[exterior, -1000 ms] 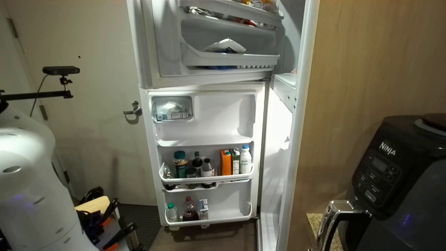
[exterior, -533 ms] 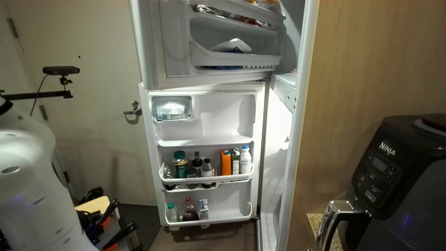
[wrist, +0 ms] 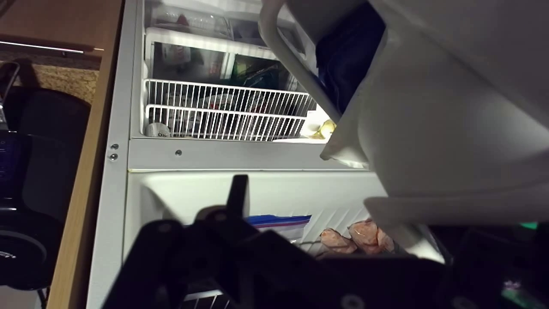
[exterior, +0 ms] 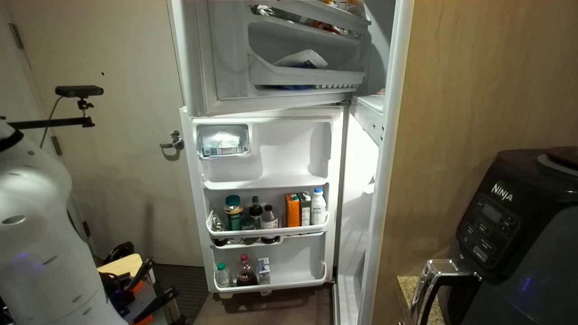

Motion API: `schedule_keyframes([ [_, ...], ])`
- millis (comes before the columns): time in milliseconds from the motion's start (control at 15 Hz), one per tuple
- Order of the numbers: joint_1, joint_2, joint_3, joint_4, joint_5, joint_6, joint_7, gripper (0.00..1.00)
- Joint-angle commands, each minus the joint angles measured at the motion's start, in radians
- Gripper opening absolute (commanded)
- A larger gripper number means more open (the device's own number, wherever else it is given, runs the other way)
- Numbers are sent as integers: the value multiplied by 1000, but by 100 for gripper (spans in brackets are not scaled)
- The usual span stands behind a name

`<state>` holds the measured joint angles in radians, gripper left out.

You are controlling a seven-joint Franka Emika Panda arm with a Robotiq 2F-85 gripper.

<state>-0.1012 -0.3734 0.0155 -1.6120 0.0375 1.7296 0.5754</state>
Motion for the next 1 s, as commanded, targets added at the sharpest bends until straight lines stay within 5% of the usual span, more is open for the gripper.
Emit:
schedule_keyframes([
  [0,4,39,-1,69,25,-40,-4,100],
  [933,13,52,-3,166,40,-99,-28,100],
])
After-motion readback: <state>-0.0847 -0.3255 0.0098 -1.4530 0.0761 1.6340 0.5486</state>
